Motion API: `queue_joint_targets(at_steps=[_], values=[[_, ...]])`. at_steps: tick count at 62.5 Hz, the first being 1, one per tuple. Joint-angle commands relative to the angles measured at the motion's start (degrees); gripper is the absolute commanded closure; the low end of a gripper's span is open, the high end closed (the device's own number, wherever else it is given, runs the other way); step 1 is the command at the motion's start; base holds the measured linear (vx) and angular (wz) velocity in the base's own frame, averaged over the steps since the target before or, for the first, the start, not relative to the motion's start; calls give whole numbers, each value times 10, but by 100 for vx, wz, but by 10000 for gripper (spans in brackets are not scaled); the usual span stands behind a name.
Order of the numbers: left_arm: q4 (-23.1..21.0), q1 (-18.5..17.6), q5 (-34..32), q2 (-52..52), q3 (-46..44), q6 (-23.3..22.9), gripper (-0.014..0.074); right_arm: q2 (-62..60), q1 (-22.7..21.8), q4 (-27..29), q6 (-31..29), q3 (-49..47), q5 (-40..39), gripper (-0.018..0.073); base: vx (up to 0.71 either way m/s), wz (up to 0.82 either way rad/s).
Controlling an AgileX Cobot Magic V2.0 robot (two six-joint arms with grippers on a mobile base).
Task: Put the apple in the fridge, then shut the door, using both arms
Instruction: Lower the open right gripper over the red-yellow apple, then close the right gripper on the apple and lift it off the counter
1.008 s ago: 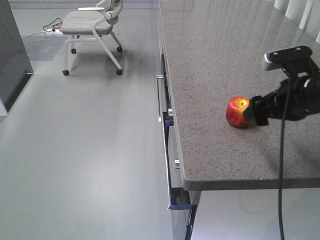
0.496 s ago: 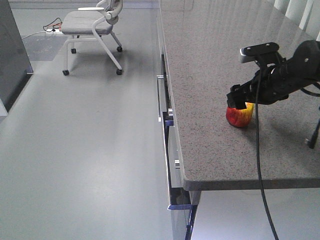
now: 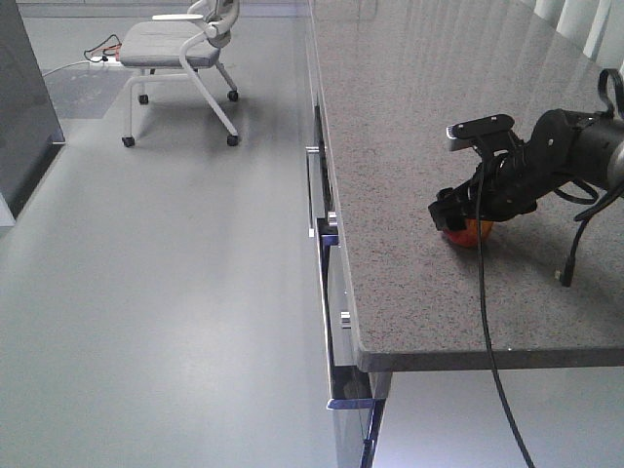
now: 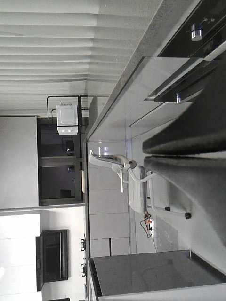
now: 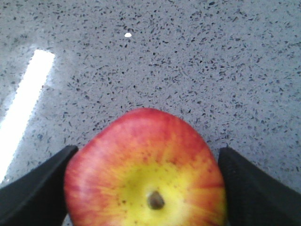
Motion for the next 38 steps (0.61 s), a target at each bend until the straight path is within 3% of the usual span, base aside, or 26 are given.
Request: queue_joint_targets(at_steps=[1, 14, 25, 38], values=[[0, 0, -42, -9, 12, -3, 603, -30, 1, 6, -5, -19, -32, 49, 0, 0], [0, 0, -42, -9, 12, -3, 603, -47, 1, 8, 26, -19, -21, 182, 0, 0], [0, 0, -42, -9, 12, -3, 603, -99, 1, 11, 34, -11, 2, 168, 0, 0], [0, 0, -42, -9, 12, -3, 603, -199, 1, 67, -3, 92, -65, 167, 0, 0]])
